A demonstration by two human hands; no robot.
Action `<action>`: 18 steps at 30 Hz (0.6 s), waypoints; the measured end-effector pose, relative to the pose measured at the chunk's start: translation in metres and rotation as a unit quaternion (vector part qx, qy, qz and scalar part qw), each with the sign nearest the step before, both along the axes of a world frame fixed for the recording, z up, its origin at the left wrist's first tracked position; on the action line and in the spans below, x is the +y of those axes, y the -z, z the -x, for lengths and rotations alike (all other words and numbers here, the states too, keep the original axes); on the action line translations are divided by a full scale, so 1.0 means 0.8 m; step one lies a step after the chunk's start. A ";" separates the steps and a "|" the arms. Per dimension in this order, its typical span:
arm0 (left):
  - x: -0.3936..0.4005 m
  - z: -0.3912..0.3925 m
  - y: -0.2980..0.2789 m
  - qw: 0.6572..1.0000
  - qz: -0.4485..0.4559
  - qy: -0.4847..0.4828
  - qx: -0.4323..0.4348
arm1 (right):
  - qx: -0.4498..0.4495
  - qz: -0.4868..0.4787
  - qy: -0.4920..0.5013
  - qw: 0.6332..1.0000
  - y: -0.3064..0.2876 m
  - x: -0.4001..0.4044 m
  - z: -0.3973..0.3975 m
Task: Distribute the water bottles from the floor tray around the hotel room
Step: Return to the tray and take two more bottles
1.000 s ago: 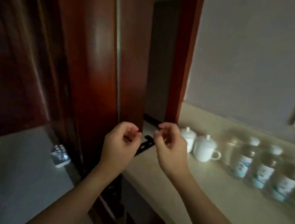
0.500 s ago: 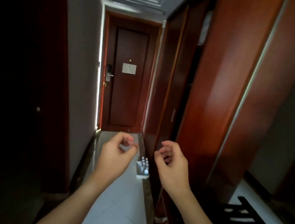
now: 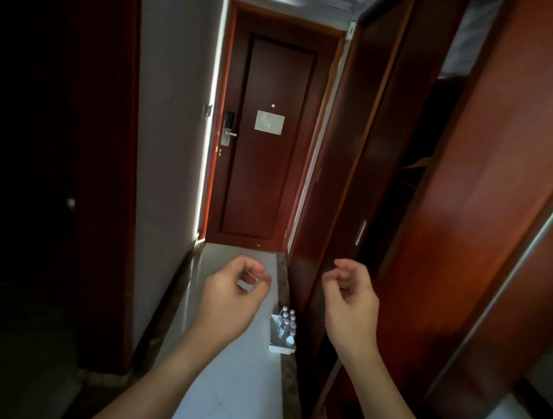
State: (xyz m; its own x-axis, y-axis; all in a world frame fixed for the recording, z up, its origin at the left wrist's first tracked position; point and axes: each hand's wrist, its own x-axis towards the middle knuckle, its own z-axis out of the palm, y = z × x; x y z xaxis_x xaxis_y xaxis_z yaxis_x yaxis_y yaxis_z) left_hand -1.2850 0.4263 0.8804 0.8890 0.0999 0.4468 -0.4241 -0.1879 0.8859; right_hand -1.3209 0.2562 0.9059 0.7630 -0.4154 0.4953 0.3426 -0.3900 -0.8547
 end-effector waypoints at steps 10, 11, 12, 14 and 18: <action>-0.086 -0.266 -0.027 1.000 -0.018 -0.012 -0.014 | -0.012 -0.016 -0.040 0.999 -0.003 -0.074 -0.289; -0.091 -0.291 -0.033 1.000 -0.014 -0.018 -0.017 | -0.014 -0.015 -0.044 0.999 -0.007 -0.078 -0.318; -0.093 -0.315 -0.039 0.999 -0.010 -0.023 -0.022 | -0.017 -0.012 -0.051 0.998 -0.011 -0.081 -0.347; -0.094 -0.364 -0.049 0.999 -0.011 -0.030 -0.020 | -0.017 -0.006 -0.067 0.998 -0.018 -0.084 -0.400; -0.088 -0.453 -0.052 0.999 -0.028 -0.045 -0.003 | -0.017 0.012 -0.085 0.996 -0.020 -0.084 -0.493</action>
State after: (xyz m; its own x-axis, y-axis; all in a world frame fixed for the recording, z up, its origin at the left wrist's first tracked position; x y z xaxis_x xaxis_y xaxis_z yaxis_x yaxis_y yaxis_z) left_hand -0.9224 0.3562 0.9221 0.8751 0.1542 0.4588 -0.4080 -0.2751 0.8706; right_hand -0.9263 0.1891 0.9218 0.8033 -0.2691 0.5312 0.4346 -0.3449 -0.8320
